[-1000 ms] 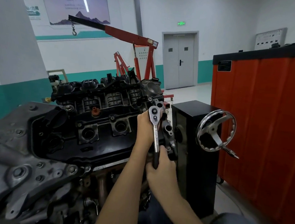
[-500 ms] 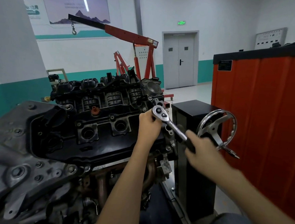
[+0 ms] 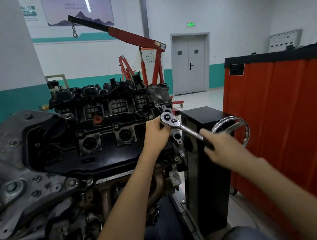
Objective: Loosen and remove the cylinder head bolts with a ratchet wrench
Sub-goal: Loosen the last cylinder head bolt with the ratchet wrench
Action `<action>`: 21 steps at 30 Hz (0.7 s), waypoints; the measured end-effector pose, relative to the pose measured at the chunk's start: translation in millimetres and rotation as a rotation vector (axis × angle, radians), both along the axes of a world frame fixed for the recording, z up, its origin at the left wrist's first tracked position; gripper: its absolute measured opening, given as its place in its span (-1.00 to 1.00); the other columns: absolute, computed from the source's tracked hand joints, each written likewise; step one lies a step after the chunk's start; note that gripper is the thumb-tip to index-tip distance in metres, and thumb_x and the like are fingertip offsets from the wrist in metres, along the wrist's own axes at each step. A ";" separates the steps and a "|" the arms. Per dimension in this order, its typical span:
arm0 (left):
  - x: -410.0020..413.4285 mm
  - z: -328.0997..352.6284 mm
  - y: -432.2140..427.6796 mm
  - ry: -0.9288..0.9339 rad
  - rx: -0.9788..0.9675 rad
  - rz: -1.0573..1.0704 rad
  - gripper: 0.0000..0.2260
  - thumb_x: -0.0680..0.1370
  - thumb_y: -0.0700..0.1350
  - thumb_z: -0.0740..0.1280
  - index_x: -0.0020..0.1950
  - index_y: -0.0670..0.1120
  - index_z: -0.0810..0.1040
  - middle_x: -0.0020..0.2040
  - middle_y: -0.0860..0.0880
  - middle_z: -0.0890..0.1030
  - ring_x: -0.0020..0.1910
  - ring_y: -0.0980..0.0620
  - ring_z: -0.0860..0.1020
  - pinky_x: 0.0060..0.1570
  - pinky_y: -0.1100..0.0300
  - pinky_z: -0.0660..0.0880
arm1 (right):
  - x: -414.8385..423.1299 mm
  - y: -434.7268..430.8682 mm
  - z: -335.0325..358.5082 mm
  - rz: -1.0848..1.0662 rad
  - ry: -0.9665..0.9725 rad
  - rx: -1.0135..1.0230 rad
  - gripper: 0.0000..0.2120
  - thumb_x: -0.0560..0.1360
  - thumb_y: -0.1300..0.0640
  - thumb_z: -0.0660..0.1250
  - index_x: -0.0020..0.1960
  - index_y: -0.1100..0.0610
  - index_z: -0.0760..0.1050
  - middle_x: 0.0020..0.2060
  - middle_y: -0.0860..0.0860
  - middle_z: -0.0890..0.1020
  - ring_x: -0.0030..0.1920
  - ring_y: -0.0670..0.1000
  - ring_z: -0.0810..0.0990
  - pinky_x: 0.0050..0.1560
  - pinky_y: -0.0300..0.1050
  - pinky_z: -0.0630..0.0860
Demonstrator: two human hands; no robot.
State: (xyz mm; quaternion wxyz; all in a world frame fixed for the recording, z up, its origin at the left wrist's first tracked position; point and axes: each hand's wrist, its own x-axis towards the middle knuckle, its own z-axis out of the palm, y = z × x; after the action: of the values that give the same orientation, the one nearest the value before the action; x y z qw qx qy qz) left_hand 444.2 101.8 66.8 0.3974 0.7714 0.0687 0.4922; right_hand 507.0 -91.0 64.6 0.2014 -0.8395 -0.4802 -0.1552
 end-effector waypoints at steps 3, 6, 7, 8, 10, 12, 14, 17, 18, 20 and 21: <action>-1.8 -1.3 -2.7 -0.032 -0.042 0.009 -0.64 0.48 -0.39 0.23 -0.46 -0.08 0.33 -0.55 0.12 0.34 -0.53 0.25 0.28 -0.49 0.41 0.21 | 15.6 2.8 26.9 -0.031 -0.257 -0.089 -0.82 0.51 0.14 0.25 0.10 0.07 0.35 -0.34 -0.08 0.44 -0.28 0.04 0.54 -0.41 -0.23 0.18; -0.2 -4.8 -1.8 -0.035 -0.108 0.001 -0.70 0.51 -0.36 0.23 -0.42 -0.19 0.38 -0.49 0.04 0.34 -0.50 0.22 0.26 -0.47 0.40 0.20 | -10.1 7.7 -3.4 -0.056 -0.068 0.071 -0.83 0.50 0.17 0.29 0.04 0.04 0.33 -0.35 -0.09 0.43 -0.35 -0.04 0.47 -0.43 -0.31 0.22; 0.6 -5.9 -1.2 -0.026 -0.101 -0.010 -0.69 0.52 -0.35 0.25 -0.43 -0.19 0.38 -0.49 0.04 0.37 -0.49 0.22 0.27 -0.45 0.40 0.21 | -27.3 10.4 -21.4 -0.037 0.102 0.172 -0.82 0.50 0.19 0.31 0.00 0.03 0.32 -0.36 -0.09 0.44 -0.39 -0.08 0.47 -0.45 -0.33 0.27; 1.0 -6.0 -0.9 -0.018 -0.081 -0.017 -0.65 0.52 -0.35 0.26 -0.45 -0.14 0.36 -0.52 0.11 0.37 -0.50 0.22 0.27 -0.44 0.39 0.23 | -46.7 15.8 -38.3 -0.001 0.285 0.279 -0.79 0.48 0.22 0.32 -0.03 0.02 0.32 -0.38 -0.06 0.45 -0.43 -0.12 0.46 -0.47 -0.31 0.31; 1.8 -5.0 -0.5 -0.005 -0.040 -0.002 -0.57 0.51 -0.37 0.28 -0.47 -0.04 0.26 -0.59 0.14 0.36 -0.54 0.23 0.28 -0.48 0.42 0.22 | -82.6 37.6 -60.7 0.048 0.531 0.457 -0.79 0.47 0.26 0.30 0.00 0.05 0.33 -0.36 0.05 0.48 -0.44 -0.06 0.47 -0.45 -0.19 0.39; 3.9 -3.6 1.7 0.006 -0.029 0.047 -0.54 0.52 -0.38 0.29 -0.46 -0.01 0.21 -0.60 0.13 0.31 -0.55 0.22 0.26 -0.49 0.41 0.21 | -107.3 67.2 -70.2 0.048 0.654 0.569 -0.74 0.47 0.26 0.27 0.14 0.11 0.36 -0.29 0.11 0.50 -0.37 0.01 0.49 -0.41 -0.20 0.41; 4.2 -2.9 1.7 0.006 -0.043 0.074 -0.54 0.53 -0.36 0.28 -0.44 -0.01 0.19 -0.54 0.14 0.25 -0.53 0.20 0.21 -0.48 0.38 0.18 | -118.3 81.6 -72.8 0.082 0.714 0.635 -0.69 0.48 0.26 0.25 0.22 0.14 0.36 -0.30 0.05 0.50 -0.40 -0.11 0.47 -0.43 -0.33 0.36; 3.8 -3.7 4.2 0.013 -0.077 0.026 -0.55 0.52 -0.36 0.29 -0.46 0.00 0.22 -0.58 0.13 0.31 -0.53 0.22 0.23 -0.46 0.38 0.18 | -98.3 62.9 -66.6 0.075 0.660 0.524 -0.75 0.46 0.29 0.26 0.12 0.11 0.39 -0.35 0.09 0.48 -0.46 -0.06 0.45 -0.46 -0.20 0.42; 3.1 -4.1 4.0 0.013 -0.072 -0.003 -0.56 0.51 -0.35 0.29 -0.47 0.00 0.24 -0.59 0.14 0.34 -0.52 0.23 0.25 -0.46 0.37 0.20 | -84.0 49.5 -61.9 0.075 0.604 0.451 -0.75 0.45 0.30 0.27 0.11 0.11 0.40 -0.35 0.11 0.49 -0.44 0.00 0.47 -0.45 -0.14 0.45; 1.2 -3.9 2.1 0.023 -0.057 -0.037 -0.59 0.51 -0.34 0.27 -0.47 -0.04 0.29 -0.56 0.13 0.36 -0.51 0.23 0.27 -0.45 0.37 0.23 | -49.3 22.3 -44.2 0.077 0.448 0.298 -0.75 0.47 0.28 0.29 0.09 0.05 0.41 -0.33 0.06 0.49 -0.44 -0.02 0.48 -0.48 -0.20 0.40; 0.3 -3.1 1.1 0.022 -0.047 -0.042 -0.62 0.51 -0.35 0.25 -0.47 -0.08 0.31 -0.54 0.12 0.35 -0.50 0.22 0.27 -0.45 0.38 0.22 | -30.6 11.5 -30.6 0.071 0.332 0.209 -0.76 0.48 0.25 0.30 0.08 0.02 0.40 -0.33 0.01 0.48 -0.42 -0.02 0.50 -0.47 -0.24 0.38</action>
State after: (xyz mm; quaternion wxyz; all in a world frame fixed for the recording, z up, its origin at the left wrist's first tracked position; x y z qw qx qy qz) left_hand 444.5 102.9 63.6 0.4249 0.7685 0.0680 0.4736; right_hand 476.5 -79.5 33.9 0.3693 -0.8106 -0.4509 -0.0565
